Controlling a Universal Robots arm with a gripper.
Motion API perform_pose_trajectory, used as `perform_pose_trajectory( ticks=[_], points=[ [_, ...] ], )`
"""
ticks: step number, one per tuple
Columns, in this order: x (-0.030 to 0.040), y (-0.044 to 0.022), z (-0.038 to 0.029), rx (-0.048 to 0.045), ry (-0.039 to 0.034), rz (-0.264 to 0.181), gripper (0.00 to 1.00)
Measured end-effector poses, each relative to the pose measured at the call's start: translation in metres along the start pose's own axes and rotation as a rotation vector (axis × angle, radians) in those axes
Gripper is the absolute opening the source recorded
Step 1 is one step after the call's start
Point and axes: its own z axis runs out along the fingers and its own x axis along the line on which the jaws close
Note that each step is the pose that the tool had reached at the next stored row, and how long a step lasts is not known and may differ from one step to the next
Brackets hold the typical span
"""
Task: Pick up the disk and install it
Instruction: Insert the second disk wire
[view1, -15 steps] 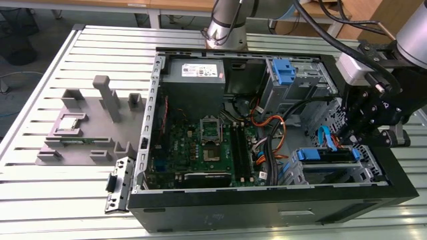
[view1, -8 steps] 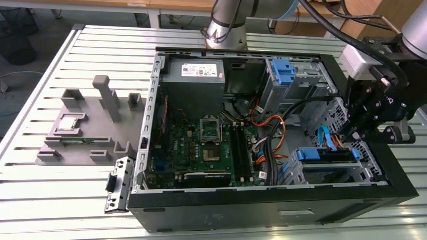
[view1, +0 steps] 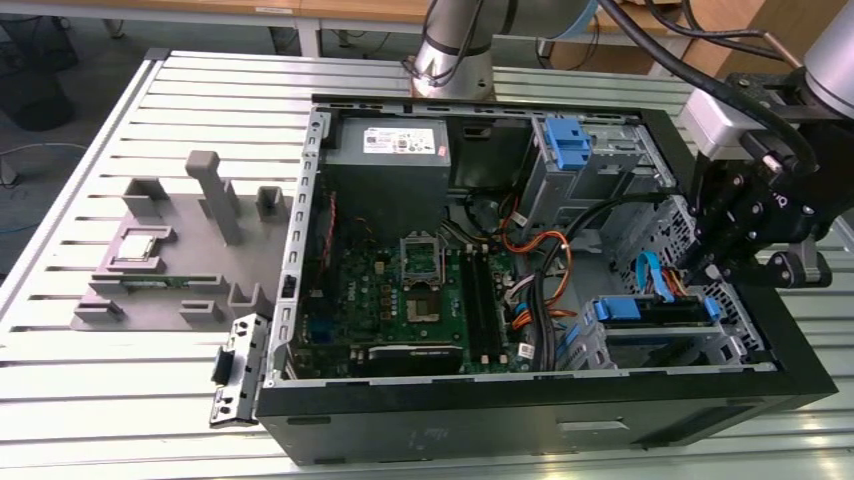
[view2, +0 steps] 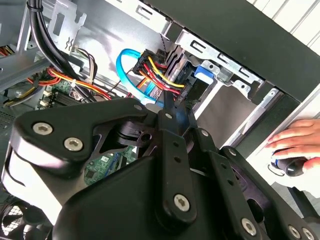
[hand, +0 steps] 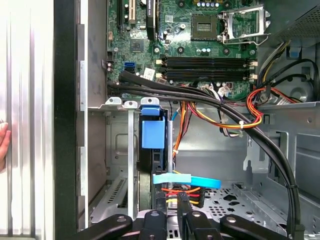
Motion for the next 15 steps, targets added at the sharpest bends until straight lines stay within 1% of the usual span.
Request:
perform_pose_trajectory(
  ticks=[1, 2, 15],
  points=[
    [0.0, -0.0001, 0.0, -0.0037, 0.0002, 0.0, 0.24],
    [0.0, -0.0001, 0.0, -0.0119, 0.0004, 0.0, 0.24],
    [0.0, 0.0, 0.0002, -0.013, 0.0002, 0.0, 0.24]
  ],
)
